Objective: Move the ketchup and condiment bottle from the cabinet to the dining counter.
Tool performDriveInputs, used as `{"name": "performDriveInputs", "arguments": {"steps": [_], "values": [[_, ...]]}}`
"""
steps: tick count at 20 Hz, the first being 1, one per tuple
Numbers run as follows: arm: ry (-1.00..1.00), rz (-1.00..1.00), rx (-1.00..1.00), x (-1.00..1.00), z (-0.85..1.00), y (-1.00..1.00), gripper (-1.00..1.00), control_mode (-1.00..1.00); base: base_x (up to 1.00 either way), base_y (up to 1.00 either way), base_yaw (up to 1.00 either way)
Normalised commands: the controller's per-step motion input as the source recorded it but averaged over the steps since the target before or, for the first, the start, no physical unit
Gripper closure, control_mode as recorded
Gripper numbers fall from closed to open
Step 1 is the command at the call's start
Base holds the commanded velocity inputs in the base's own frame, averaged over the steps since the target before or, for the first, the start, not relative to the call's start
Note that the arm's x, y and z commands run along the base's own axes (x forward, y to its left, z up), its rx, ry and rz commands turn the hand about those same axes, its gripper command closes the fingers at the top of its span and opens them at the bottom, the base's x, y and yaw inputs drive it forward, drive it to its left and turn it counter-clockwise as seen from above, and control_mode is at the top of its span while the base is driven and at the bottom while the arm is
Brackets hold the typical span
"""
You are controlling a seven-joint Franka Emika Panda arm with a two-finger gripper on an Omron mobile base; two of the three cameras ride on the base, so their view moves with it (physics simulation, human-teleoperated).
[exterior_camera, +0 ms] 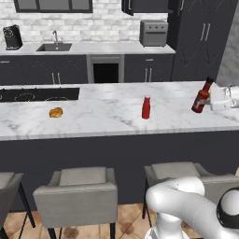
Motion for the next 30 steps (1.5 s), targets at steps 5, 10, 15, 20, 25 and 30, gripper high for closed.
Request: {"name": "performDriveInputs", "arguments": {"steps": [5, 10, 15, 20, 25, 30], "values": [[-0.17, 0.02, -0.06, 0.29, -0.28, 0.07, 1.00, -1.00, 0.00, 0.00, 0.00], [-0.13, 0.05, -0.12, 0.30, -0.29, 0.09, 1.00, -1.00, 0.00, 0.00, 0.00], [-0.13, 0.06, -0.17, 0.30, -0.31, 0.11, 1.00, -1.00, 0.00, 0.00, 0.00], [-0.06, 0.04, -0.11, 0.38, -0.29, 0.09, 1.00, -1.00, 0.00, 0.00, 0.00], [0.00, 0.05, -0.01, 0.38, -0.20, 0.03, 1.00, -1.00, 0.00, 0.00, 0.00], [0.00, 0.05, 0.00, 0.39, -0.19, 0.00, 1.00, -1.00, 0.00, 0.00, 0.00]]}}
